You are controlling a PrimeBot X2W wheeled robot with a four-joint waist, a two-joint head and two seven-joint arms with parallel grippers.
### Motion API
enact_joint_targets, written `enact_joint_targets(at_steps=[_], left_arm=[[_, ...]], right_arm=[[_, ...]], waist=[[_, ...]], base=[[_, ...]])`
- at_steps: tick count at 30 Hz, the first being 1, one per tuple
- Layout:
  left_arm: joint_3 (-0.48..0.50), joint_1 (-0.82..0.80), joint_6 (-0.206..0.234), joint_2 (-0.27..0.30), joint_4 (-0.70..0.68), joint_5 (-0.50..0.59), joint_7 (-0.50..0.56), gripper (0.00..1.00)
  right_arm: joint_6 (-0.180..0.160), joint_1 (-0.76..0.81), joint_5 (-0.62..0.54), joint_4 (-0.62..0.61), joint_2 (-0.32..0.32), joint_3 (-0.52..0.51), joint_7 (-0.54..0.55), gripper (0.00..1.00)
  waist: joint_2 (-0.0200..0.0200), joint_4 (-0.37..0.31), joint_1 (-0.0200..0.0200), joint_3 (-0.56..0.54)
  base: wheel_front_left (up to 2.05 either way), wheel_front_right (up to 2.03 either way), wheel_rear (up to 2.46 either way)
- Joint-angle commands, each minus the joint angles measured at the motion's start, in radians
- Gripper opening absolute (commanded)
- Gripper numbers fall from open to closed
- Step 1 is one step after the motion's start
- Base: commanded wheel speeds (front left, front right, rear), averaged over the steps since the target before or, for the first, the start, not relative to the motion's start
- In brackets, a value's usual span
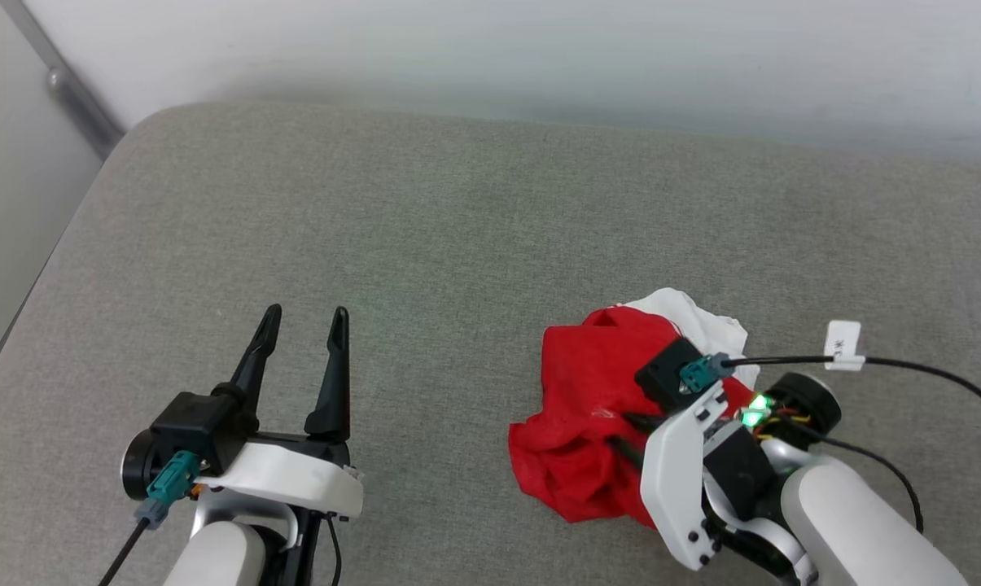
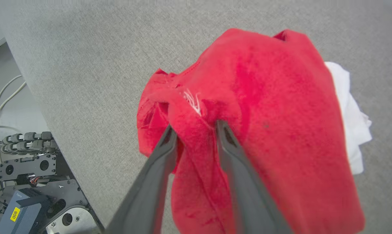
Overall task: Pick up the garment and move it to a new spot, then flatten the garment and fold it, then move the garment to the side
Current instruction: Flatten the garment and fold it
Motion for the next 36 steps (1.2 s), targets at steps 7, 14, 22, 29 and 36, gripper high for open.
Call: enact_joint_targets(at_steps=[7,14,22,29,36], left_arm=[[0.035,0.020,-0.022,-0.014,0.012,0.022,-0.003,1.00],[0.047,0.029,-0.035,-0.016,0.018,0.035,-0.003,1.00],[0.048,0.035,-0.041,-0.012,0.029,0.032,-0.003,1.00],[0.040,0.029,-0.044,-0.007,0.036,0.028,0.002,1.00],[0.038,0.042,-0.037,-0.006,0.045,0.022,0.000,1.00]], right_arm=[[0.000,-0.038,-0.016,-0.060,0.018,-0.078,-0.098,0.00],[0.000,0.092,-0.059,-0.146,0.070,-0.372,-0.156,0.00],[0.000,0.342,-0.059,-0.106,0.210,-0.734,-0.183,0.00],[0.000,0.413,-0.014,0.053,0.251,-0.817,-0.256,1.00],[0.000,0.373,-0.048,0.010,0.253,-0.792,-0.565,1.00]], waist=[[-0.0001,-0.048,-0.0001,-0.019],[-0.0001,-0.105,-0.0001,-0.040],[-0.0001,-0.143,-0.0001,-0.041],[-0.0001,-0.148,-0.0001,-0.033],[-0.0001,-0.137,-0.0001,-0.049]], base=[[0.00,0.00,0.00],[0.00,0.00,0.00],[0.00,0.00,0.00],[0.00,0.00,0.00],[0.00,0.00,0.00]])
